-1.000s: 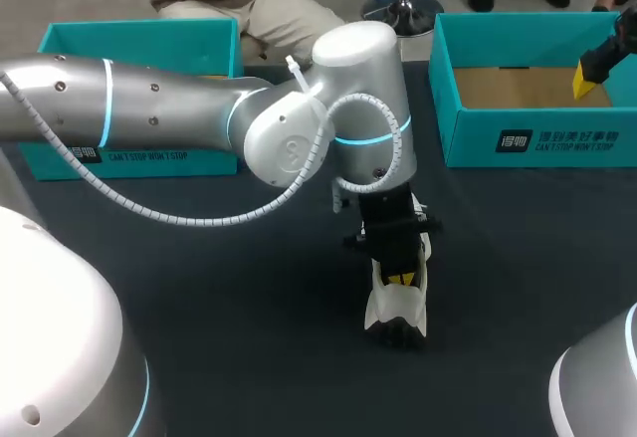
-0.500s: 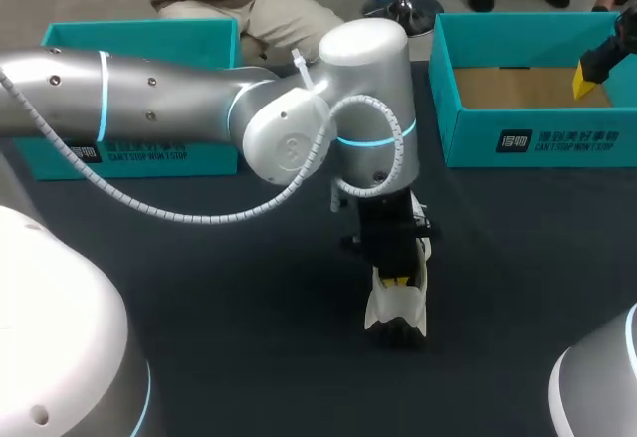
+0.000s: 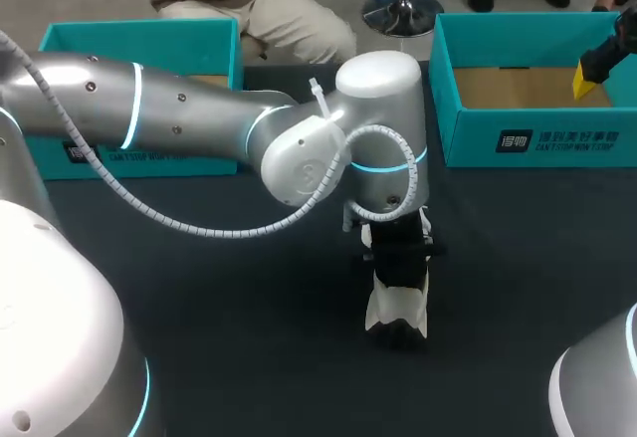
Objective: Take the shoe out of the shoebox, open the shoe tongue, remove and reinsert the insole, then place the shoe into the shoebox
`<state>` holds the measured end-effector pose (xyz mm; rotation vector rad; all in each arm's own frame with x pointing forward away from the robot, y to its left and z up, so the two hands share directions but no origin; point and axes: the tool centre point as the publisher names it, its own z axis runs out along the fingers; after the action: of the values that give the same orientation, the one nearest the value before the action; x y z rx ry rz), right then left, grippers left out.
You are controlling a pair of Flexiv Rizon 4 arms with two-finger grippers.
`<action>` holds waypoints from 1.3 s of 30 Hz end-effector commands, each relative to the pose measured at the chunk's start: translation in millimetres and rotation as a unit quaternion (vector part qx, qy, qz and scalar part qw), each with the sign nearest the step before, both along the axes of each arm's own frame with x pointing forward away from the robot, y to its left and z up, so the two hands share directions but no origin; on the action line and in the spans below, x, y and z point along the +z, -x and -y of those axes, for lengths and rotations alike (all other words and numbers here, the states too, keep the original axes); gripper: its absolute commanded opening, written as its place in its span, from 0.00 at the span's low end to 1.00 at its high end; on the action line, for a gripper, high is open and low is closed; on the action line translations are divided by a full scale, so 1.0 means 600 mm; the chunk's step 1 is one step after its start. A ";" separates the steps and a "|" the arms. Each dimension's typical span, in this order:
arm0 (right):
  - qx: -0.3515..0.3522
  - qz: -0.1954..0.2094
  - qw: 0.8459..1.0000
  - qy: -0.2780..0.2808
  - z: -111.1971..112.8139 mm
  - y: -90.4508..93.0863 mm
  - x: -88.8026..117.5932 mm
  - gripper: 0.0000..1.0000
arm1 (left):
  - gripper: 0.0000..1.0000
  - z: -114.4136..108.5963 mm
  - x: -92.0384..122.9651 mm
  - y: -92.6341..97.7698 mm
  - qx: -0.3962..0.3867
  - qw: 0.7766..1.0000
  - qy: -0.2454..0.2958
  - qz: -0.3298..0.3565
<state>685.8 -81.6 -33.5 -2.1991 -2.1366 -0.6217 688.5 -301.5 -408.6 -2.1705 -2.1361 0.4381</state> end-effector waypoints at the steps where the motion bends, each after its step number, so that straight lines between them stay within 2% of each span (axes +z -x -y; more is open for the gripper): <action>1: 0.000 -0.003 1.000 0.001 -0.001 -0.003 0.002 1.00 | 0.00 -0.007 0.014 -0.003 -0.002 1.000 0.004 0.017; 7: 0.000 -0.003 1.000 0.001 -0.001 -0.003 0.002 1.00 | 0.00 -0.016 0.052 -0.010 -0.011 0.999 0.013 0.037; 13: 0.000 -0.003 1.000 0.001 -0.001 -0.003 0.002 1.00 | 0.00 -0.018 0.064 -0.016 -0.011 0.999 0.015 0.048; 26: 0.000 -0.003 1.000 0.001 -0.001 -0.003 0.002 1.00 | 0.00 -0.012 0.010 0.015 -0.025 0.999 -0.002 0.041; 34: 0.000 -0.003 1.000 0.001 -0.001 -0.003 0.002 1.00 | 0.00 -0.024 0.046 0.000 -0.023 0.998 0.005 0.055; 39: 0.000 -0.003 1.000 0.001 -0.001 -0.003 0.002 1.00 | 0.00 -0.030 0.080 -0.015 -0.018 0.997 0.020 0.066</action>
<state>685.5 -81.8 -33.9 -2.1990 -2.1364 -0.6236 697.3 -296.5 -377.0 -2.3051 -2.1557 0.3455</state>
